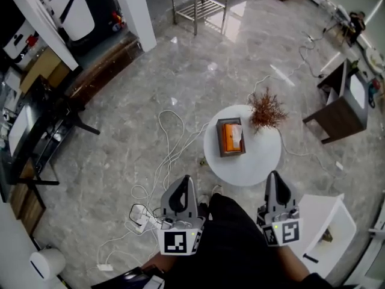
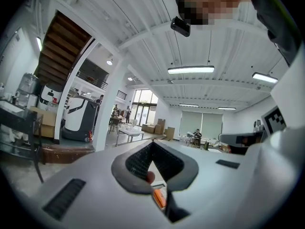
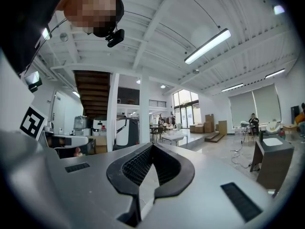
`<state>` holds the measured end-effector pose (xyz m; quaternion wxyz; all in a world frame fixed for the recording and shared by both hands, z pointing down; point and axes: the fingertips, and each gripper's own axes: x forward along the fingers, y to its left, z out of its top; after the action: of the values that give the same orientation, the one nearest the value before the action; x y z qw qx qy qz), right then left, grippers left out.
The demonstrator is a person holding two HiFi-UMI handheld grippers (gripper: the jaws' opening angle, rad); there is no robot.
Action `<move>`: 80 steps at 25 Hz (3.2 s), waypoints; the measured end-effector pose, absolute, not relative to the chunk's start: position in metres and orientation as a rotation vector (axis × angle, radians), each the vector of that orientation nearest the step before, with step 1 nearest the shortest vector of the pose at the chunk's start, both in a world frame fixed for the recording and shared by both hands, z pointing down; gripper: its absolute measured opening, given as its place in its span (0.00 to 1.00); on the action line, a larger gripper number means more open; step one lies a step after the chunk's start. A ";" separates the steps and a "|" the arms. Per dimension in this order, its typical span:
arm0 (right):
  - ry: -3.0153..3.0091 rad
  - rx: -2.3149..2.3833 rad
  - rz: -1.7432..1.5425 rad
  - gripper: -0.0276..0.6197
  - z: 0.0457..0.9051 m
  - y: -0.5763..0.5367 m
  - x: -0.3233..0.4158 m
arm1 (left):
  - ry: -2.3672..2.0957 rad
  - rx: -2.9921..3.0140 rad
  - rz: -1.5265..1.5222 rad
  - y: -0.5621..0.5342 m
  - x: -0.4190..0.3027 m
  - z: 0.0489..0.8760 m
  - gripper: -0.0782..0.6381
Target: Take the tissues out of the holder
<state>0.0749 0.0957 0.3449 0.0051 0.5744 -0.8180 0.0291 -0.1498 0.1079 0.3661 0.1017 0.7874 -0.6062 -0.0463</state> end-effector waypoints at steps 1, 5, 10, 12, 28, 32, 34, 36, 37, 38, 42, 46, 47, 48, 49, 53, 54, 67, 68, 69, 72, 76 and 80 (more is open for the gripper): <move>-2.584 1.778 0.122 0.05 0.348 0.095 0.071 | -1.792 2.317 -0.151 0.109 -0.147 0.365 0.11; -2.595 1.711 0.180 0.05 0.362 0.090 0.071 | -1.804 2.315 -0.150 0.109 -0.138 0.365 0.11; -2.683 1.622 0.219 0.05 0.362 0.075 0.069 | -1.799 2.339 -0.135 0.095 -0.111 0.362 0.11; -2.673 1.628 0.274 0.05 0.373 0.066 0.076 | -1.791 2.368 -0.113 0.091 -0.097 0.361 0.11; -2.654 1.517 0.490 0.05 0.430 0.003 0.105 | -1.863 2.347 -0.013 0.054 -0.046 0.378 0.11; -2.635 1.446 0.552 0.05 0.459 -0.004 0.102 | -1.935 2.306 -0.027 0.054 -0.051 0.377 0.11; -2.624 1.418 0.570 0.05 0.464 -0.006 0.098 | -1.937 2.304 -0.015 0.056 -0.049 0.379 0.11; -2.610 1.391 0.570 0.05 0.469 -0.010 0.093 | -1.935 2.309 -0.006 0.054 -0.047 0.379 0.11; -2.599 1.381 0.570 0.05 0.472 -0.013 0.092 | -1.934 2.306 -0.008 0.052 -0.047 0.379 0.11; -2.585 1.376 0.569 0.06 0.476 -0.016 0.090 | -1.933 2.301 -0.008 0.050 -0.048 0.378 0.11; -2.534 1.355 0.580 0.09 0.498 -0.026 0.085 | -1.931 2.300 -0.018 0.048 -0.048 0.381 0.11; -2.487 1.364 0.643 0.12 0.514 -0.030 0.087 | -1.887 2.308 -0.002 0.045 -0.042 0.388 0.11; -2.474 1.363 0.654 0.14 0.518 -0.031 0.087 | -1.874 2.304 0.004 0.044 -0.042 0.390 0.11; -2.461 1.361 0.664 0.14 0.521 -0.032 0.087 | -1.866 2.300 0.006 0.043 -0.041 0.392 0.11; -2.449 1.360 0.670 0.16 0.523 -0.033 0.086 | -1.859 2.297 0.006 0.043 -0.041 0.393 0.11; -2.405 1.353 0.711 0.19 0.540 -0.036 0.082 | -1.827 2.316 0.016 0.038 -0.042 0.398 0.11; -2.397 1.345 0.706 0.21 0.544 -0.039 0.080 | -1.814 2.318 0.015 0.034 -0.044 0.398 0.11; -2.266 1.334 0.748 0.34 0.590 -0.055 0.061 | -1.672 2.376 0.029 -0.007 -0.060 0.398 0.11; -2.249 1.341 0.772 0.36 0.596 -0.056 0.062 | -1.667 2.382 0.023 -0.010 -0.061 0.397 0.11; -2.230 1.349 0.795 0.37 0.602 -0.058 0.063 | -1.661 2.389 0.015 -0.013 -0.063 0.397 0.11; -2.174 1.370 0.867 0.38 0.618 -0.059 0.065 | -1.628 2.408 -0.011 -0.024 -0.067 0.393 0.11; -2.127 1.359 0.872 0.39 0.636 -0.060 0.060 | -1.583 2.425 -0.016 -0.035 -0.072 0.392 0.11; -2.063 1.364 0.899 0.41 0.657 -0.063 0.062 | -1.557 2.441 -0.027 -0.045 -0.079 0.392 0.11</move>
<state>0.0624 -0.0625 0.6572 0.2524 0.5015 -0.7587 0.3305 -0.0787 -0.0454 0.3922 0.1230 0.8367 -0.5336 -0.0092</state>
